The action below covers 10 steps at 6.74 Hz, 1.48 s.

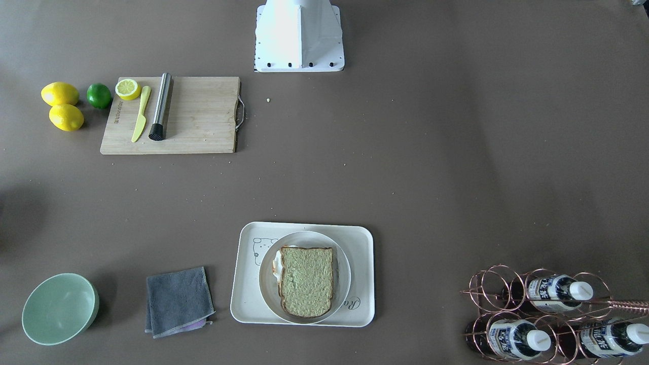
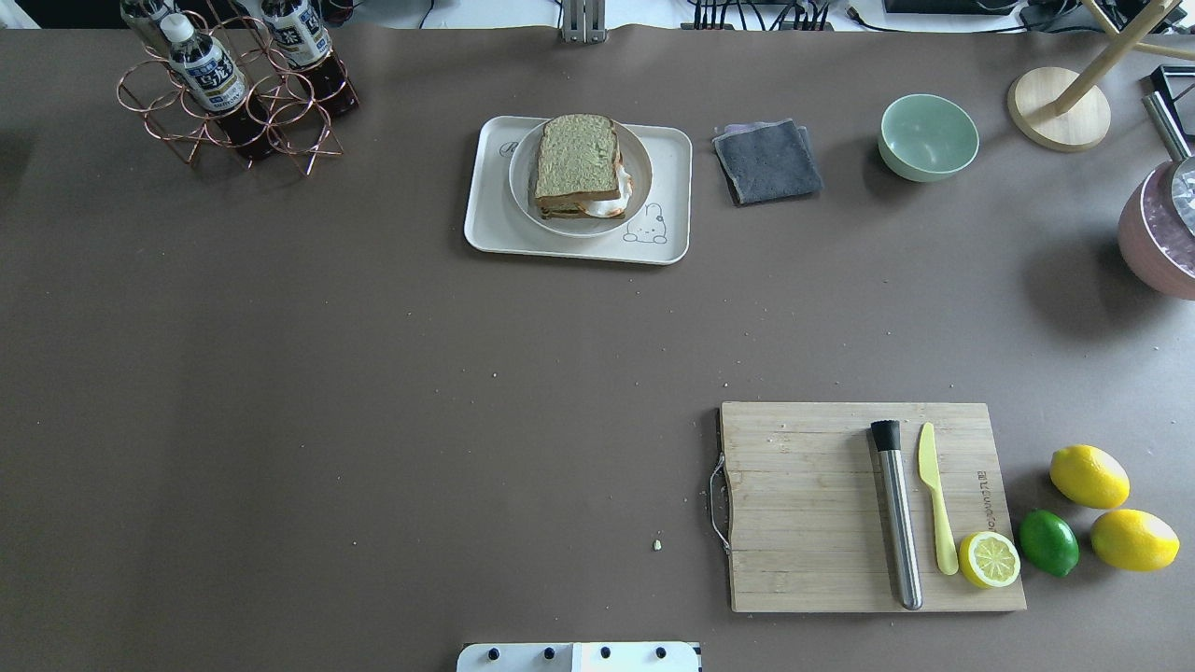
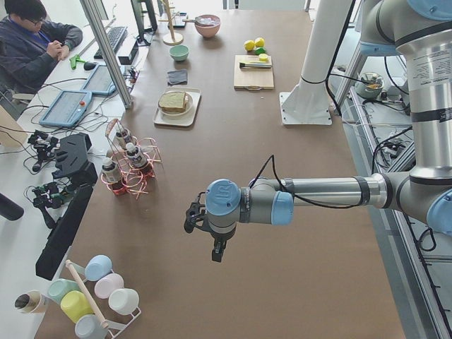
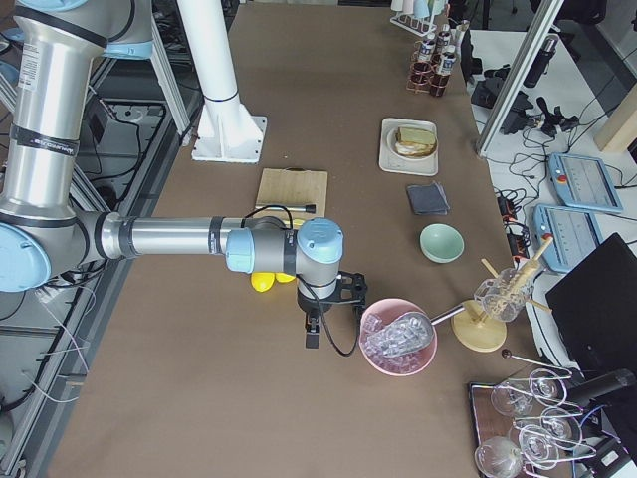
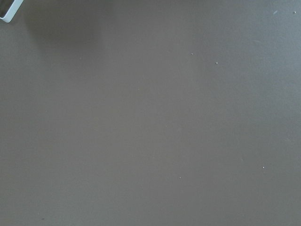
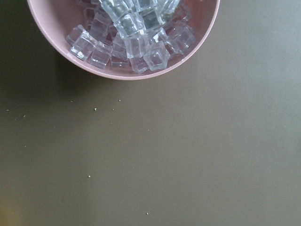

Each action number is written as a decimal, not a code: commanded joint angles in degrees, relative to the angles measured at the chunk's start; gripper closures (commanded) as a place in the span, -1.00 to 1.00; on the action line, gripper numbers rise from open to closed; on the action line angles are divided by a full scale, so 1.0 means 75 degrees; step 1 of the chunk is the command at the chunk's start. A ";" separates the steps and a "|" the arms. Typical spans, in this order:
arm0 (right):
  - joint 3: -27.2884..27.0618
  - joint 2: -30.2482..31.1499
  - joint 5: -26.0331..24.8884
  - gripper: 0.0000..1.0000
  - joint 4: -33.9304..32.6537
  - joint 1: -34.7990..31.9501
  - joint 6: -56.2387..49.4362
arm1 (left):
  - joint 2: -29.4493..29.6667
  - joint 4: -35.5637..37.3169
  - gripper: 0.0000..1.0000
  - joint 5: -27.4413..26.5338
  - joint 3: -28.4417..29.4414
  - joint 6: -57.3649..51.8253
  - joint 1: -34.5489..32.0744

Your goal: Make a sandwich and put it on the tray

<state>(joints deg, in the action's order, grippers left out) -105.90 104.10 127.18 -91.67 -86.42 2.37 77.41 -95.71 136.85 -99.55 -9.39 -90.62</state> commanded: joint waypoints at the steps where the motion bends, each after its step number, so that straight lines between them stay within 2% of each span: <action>1: -0.0001 -0.0004 0.0093 -1.00 0.0000 -0.0008 -0.0012 | -0.0020 0.0000 -0.95 0.0000 -0.0004 -0.0001 0.0000; 10: 0.0104 0.0019 0.0328 -1.00 0.0000 -0.0008 0.0000 | -0.0137 0.0000 -0.95 0.0012 0.0136 0.0010 0.0000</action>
<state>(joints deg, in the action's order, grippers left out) -105.55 104.18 129.60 -91.67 -86.45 2.21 76.44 -95.71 136.97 -98.59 -9.31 -90.61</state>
